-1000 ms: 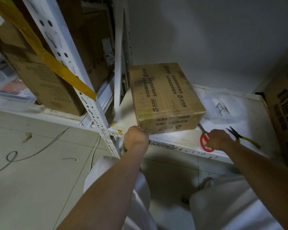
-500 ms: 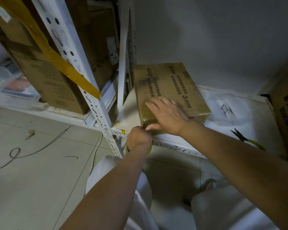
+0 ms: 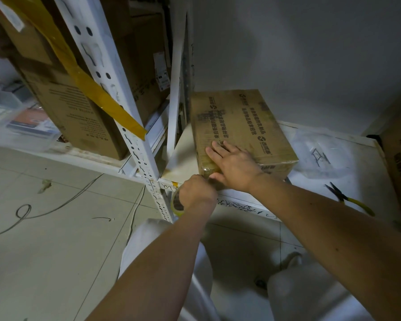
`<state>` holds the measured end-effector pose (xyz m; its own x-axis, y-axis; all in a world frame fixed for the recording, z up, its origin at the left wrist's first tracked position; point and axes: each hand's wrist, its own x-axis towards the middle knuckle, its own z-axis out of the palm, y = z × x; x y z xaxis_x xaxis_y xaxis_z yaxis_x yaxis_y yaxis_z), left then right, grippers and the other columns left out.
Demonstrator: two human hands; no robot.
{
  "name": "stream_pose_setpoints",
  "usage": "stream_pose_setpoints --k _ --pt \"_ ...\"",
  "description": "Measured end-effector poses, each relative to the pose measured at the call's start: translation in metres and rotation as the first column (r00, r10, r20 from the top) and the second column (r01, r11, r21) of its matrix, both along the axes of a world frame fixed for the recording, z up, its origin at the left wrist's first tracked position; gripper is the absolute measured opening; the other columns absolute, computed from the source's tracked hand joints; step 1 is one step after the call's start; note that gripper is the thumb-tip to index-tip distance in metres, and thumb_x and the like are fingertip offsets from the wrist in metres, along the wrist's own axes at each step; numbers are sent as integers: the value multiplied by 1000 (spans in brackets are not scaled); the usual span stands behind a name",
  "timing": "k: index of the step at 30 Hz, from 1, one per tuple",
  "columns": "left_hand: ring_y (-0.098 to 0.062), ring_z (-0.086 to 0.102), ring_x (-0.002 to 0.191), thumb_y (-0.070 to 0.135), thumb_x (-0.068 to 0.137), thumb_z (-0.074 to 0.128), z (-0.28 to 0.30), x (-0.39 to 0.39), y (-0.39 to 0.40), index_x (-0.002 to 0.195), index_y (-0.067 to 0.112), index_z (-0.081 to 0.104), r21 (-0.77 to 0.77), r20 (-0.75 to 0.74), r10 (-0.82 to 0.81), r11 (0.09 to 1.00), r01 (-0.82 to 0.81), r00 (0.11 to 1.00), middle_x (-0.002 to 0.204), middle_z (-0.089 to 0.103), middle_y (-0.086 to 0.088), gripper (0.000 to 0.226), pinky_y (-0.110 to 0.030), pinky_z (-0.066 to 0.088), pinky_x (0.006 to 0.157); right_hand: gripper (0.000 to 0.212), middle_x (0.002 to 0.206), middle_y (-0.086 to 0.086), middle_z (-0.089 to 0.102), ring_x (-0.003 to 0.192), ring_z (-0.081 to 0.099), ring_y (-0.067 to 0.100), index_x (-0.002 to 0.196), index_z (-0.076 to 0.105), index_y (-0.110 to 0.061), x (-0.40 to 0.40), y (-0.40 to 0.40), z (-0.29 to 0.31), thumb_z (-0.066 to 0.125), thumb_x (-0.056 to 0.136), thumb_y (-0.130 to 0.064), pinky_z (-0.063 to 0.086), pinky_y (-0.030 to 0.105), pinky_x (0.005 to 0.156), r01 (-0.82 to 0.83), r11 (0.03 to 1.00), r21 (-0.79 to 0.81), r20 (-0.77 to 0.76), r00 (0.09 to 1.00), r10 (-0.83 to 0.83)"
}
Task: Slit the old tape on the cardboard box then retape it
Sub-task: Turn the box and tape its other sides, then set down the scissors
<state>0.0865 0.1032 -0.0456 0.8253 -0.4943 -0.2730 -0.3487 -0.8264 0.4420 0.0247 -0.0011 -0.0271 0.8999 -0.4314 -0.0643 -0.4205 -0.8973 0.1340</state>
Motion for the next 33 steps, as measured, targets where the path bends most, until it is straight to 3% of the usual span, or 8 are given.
stream_pose_setpoints --k 5,12,18,22,26,29,33 --pt "-30 59 113 28 95 50 6 0 0 119 9 58 77 41 -31 997 27 999 119 63 -12 31 -36 48 84 77 160 2 11 145 16 29 152 9 -23 2 -1 2 44 92 -57 26 48 114 2 1000 23 -2 1000 -2" --pt "-32 59 112 33 93 49 -4 2 6 111 13 68 -79 -197 48 995 -65 979 116 67 -12 33 -33 45 87 80 160 2 11 145 15 29 152 10 -23 5 -3 7 45 90 -60 27 47 114 10 998 57 -46 999 -7" --pt "-31 60 110 35 91 53 -10 7 3 110 14 69 -89 -261 67 992 -93 963 115 68 -10 32 -32 46 86 81 160 4 11 145 15 30 153 10 -22 2 -5 16 47 89 -55 23 41 116 -21 993 119 -57 998 28" --pt "-32 60 110 31 93 47 -6 6 2 113 12 66 -36 -157 32 999 -38 987 115 66 -13 33 -34 44 84 90 160 5 13 145 17 31 152 13 -21 5 0 19 46 84 -69 27 44 115 4 995 102 -73 997 3" --pt "-29 58 114 17 96 42 -6 4 7 117 9 61 79 28 -65 995 63 997 119 63 -13 30 -34 47 84 80 156 7 23 140 26 34 147 24 -19 11 5 15 46 86 -66 35 46 109 28 999 38 -32 999 -26" --pt "-27 58 116 15 94 43 -38 -14 32 118 10 61 210 -22 -144 967 146 989 122 63 -11 31 -35 49 90 74 152 8 30 135 34 33 143 29 -18 12 8 16 48 86 -63 40 44 105 12 1000 6 -18 1000 -12" --pt "-29 61 112 25 96 43 -47 -32 25 112 9 64 83 -96 -123 988 131 988 116 66 -13 31 -35 47 91 75 152 7 30 134 34 33 142 28 -20 11 6 7 48 85 -65 42 47 102 22 1000 -16 7 1000 -22"
